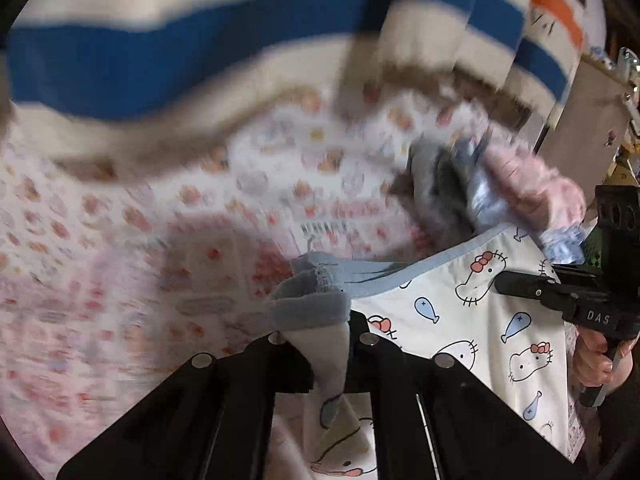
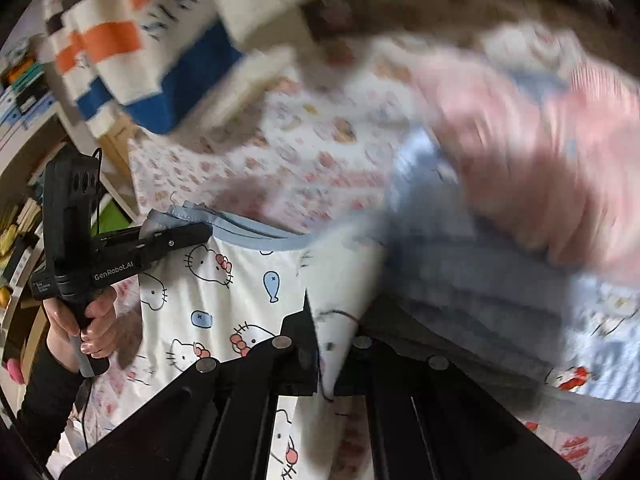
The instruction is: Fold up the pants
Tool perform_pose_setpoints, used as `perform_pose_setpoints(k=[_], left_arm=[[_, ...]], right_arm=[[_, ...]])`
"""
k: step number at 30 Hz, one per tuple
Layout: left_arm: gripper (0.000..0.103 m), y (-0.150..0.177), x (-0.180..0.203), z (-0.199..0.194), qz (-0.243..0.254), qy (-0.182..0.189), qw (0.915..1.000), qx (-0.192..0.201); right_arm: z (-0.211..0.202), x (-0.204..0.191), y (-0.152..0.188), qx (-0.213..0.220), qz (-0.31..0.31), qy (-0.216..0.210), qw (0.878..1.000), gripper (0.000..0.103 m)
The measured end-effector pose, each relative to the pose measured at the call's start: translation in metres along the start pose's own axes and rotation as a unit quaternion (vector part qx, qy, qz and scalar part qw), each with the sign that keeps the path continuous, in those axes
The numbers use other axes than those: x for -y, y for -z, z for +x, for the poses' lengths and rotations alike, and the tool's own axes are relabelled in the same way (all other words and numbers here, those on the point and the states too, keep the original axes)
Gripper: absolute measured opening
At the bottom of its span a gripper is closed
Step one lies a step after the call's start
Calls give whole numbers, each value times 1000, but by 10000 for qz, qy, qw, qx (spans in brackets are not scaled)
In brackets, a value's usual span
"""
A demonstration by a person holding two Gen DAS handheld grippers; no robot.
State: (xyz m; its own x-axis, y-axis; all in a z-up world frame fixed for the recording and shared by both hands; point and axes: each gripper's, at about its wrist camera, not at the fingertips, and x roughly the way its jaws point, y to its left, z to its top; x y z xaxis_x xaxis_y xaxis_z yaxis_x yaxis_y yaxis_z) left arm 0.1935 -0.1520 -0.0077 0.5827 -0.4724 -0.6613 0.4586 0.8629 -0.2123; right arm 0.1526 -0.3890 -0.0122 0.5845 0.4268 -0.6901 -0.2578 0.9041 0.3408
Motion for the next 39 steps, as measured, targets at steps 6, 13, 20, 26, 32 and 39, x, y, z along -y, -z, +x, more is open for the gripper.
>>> perform_pose_setpoints(k=[6,13,20,26,32,39], left_arm=[[5,-26,-8,-82,109,-394,9971,648],[6,-57,-55,-66,-173,-1054,9941,200],[6,-16,-109,29,-654,-917,9925,-472],[12,-6,-119,52,-720,-838,9915,-683],[62,-11,-132,43,-833,-939,9900,-651],[64,-4,-158,37,-1370,-574,9852,-861]], right_arm=[[-26,-44,-32,820,-252,-657,9941,2],[24,-55,-63,700,-138,-601,9956,2],[102,-41,-63,27,-79,5,10000,2],[135,-31,-61,-369,44,355,9987,2],[143,-8,-68,-533,471,372,9968,44],[148,11,-81,-549,868,62,9947,60]])
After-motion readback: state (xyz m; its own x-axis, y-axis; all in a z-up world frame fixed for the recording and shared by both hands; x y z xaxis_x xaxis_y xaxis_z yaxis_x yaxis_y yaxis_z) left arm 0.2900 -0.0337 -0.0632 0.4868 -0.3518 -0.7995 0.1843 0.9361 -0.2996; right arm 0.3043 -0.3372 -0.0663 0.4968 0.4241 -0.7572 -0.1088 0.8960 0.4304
